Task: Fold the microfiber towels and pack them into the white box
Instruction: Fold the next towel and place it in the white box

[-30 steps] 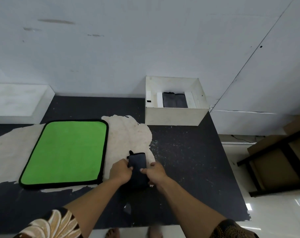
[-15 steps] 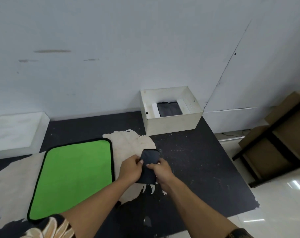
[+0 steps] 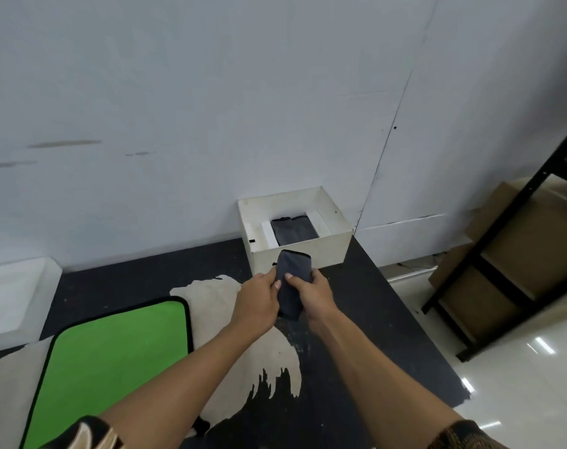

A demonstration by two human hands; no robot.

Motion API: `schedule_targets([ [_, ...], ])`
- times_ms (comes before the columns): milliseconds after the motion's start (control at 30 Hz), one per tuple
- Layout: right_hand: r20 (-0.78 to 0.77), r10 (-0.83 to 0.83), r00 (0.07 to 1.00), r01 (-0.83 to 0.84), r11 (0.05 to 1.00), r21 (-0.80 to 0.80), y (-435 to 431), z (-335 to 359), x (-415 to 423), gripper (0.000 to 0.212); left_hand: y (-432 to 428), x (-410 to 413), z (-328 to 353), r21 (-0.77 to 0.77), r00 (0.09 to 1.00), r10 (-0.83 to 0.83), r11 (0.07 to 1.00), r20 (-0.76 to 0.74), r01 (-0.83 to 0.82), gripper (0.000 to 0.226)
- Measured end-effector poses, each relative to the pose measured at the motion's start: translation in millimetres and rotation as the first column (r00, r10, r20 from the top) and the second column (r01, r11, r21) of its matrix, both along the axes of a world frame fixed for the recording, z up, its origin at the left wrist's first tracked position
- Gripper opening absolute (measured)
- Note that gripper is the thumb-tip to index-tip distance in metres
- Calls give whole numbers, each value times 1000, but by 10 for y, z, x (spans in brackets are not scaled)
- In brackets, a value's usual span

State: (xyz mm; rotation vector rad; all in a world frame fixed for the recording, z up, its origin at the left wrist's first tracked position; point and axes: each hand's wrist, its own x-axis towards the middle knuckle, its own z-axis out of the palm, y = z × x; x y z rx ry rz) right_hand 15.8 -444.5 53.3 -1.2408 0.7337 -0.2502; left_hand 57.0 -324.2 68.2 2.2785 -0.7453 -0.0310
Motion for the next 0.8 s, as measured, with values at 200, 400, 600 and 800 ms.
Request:
schedule_targets([
  [200, 54, 62, 997, -60, 998, -36, -469, 98, 262, 36, -432, 154, 110, -38, 996, 78, 996, -42, -80, 28],
  [400, 54, 158, 986, -154, 986, -62, -1196, 123, 691, 37, -1033, 378, 234, -68, 981, 37, 996, -190, -50, 38],
  [600, 4, 278, 961, -275, 954, -119, -1797, 100, 1303, 39, -1537, 863, 269, 47, 953, 162, 987, -256, -155, 28],
  [800, -171, 418, 892, -452, 823, -345, -2106, 130, 1905, 49, -1746, 1284, 171, 88, 903, 248, 969, -351, -232, 23],
])
